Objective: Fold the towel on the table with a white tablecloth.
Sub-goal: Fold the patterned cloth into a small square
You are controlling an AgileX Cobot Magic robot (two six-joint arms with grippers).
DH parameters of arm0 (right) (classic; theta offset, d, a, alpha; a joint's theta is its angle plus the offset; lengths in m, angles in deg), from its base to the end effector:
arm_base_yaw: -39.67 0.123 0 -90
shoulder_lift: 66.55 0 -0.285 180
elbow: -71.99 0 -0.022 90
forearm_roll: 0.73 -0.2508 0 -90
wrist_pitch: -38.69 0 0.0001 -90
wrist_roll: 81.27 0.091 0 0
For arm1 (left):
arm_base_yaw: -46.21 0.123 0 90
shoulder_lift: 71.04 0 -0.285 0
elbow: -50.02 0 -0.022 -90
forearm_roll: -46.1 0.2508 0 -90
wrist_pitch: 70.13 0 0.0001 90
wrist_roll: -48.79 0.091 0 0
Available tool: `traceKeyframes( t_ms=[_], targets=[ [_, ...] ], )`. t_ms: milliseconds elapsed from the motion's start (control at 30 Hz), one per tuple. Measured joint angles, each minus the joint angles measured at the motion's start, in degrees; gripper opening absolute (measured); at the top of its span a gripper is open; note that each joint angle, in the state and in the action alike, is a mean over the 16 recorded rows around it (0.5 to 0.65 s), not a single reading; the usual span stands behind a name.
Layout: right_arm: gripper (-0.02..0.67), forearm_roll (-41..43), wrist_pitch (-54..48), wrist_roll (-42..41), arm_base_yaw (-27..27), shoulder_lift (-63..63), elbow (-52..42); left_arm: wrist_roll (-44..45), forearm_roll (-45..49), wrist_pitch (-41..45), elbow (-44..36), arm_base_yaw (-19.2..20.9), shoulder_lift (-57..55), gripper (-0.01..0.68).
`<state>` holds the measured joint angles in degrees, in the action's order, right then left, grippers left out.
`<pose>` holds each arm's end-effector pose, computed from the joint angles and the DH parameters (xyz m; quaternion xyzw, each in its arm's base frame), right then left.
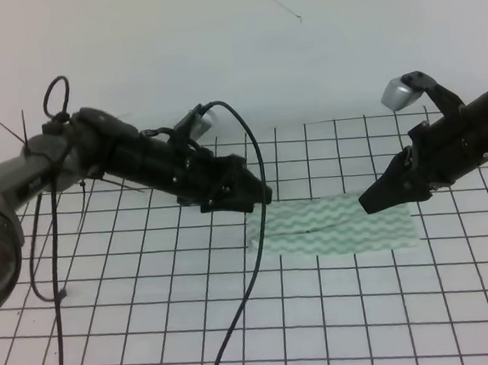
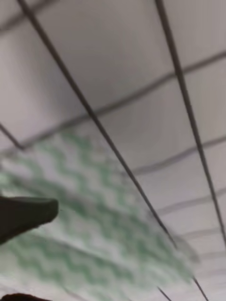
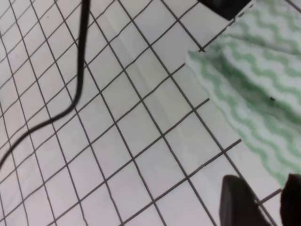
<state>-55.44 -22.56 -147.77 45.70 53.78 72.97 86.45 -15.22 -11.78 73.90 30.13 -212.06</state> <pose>0.3798 0.1056 0.2036 -0.3455 0.8481 0.3494 0.1983 0.4426 -0.1984 0.1526 0.1652 0.8799 -0.4301 0.1164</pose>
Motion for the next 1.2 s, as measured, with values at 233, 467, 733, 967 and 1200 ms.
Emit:
traceKeyframes(
  t_ms=[233, 467, 733, 967, 1200],
  targets=[
    [0.211, 0.0, -0.8, 0.0, 0.0, 0.0, 0.0, 2.1, 8.1, -0.4, 3.0, -2.1, -0.6, 0.331],
    [0.211, -0.1, -2.2, -0.1, 0.0, 0.0, 0.0, 3.5, 11.3, -1.0, 3.6, -4.2, -1.5, 0.279],
    [0.210, -0.1, -3.0, -0.1, 0.0, 0.0, 0.0, 2.3, 11.8, -0.2, 5.2, -4.7, -2.2, 0.151],
    [0.210, -0.1, -2.9, 0.0, 0.0, -0.1, 0.0, 1.7, 12.7, 1.0, 8.0, -4.7, -2.5, 0.060],
    [0.210, -0.1, -3.0, 0.0, 0.0, -0.1, 0.0, 1.3, 14.6, 0.9, 10.1, -4.7, -2.8, 0.032]
  ],
)
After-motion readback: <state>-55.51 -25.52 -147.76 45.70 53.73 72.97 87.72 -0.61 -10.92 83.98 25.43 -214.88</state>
